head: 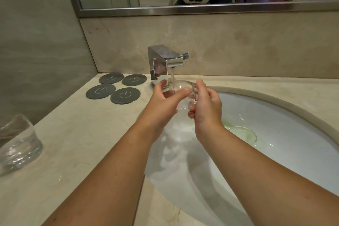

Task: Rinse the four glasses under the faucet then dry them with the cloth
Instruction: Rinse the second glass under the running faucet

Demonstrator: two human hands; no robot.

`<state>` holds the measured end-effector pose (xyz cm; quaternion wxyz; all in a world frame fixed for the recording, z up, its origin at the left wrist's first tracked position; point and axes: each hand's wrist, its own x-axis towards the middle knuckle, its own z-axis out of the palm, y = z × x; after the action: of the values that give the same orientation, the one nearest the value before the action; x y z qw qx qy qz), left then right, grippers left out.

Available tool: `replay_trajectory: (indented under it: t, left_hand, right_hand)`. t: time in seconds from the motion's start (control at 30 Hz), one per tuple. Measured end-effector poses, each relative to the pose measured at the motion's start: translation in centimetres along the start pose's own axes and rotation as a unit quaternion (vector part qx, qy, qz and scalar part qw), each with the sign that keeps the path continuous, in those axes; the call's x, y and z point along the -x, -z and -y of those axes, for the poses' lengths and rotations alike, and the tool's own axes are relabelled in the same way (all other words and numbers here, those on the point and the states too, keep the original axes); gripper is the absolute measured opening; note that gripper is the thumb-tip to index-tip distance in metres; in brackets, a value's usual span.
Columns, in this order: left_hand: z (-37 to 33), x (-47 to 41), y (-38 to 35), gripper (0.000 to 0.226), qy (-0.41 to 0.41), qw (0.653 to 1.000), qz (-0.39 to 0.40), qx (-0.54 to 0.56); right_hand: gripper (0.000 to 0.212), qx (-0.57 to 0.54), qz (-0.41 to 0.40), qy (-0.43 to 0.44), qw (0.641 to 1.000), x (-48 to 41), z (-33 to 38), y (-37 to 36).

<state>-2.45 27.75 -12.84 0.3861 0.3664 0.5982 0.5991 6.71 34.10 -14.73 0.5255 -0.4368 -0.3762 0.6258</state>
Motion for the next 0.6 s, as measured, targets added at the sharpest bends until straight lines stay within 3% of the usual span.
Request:
replay_trajectory:
  t: [0.2,0.33,0.6]
  left_hand:
    - [0.09,-0.08,0.25,0.067,0.052,0.998,-0.024,0.001]
    - [-0.55,0.28,0.25,0.04,0.077,0.994,-0.007,0.08]
    - [-0.75,0.39,0.3,0.035,0.094,0.989,-0.018,0.114]
  right_hand:
    - [0.045,0.039,-0.002,0.067,0.997,0.34,-0.41,-0.37]
    - [0.054,0.058,0.004,0.103,0.993,0.56,-0.38,-0.6]
    - [0.062,0.072,0.008,0.116,0.991,0.7,-0.36,-0.7]
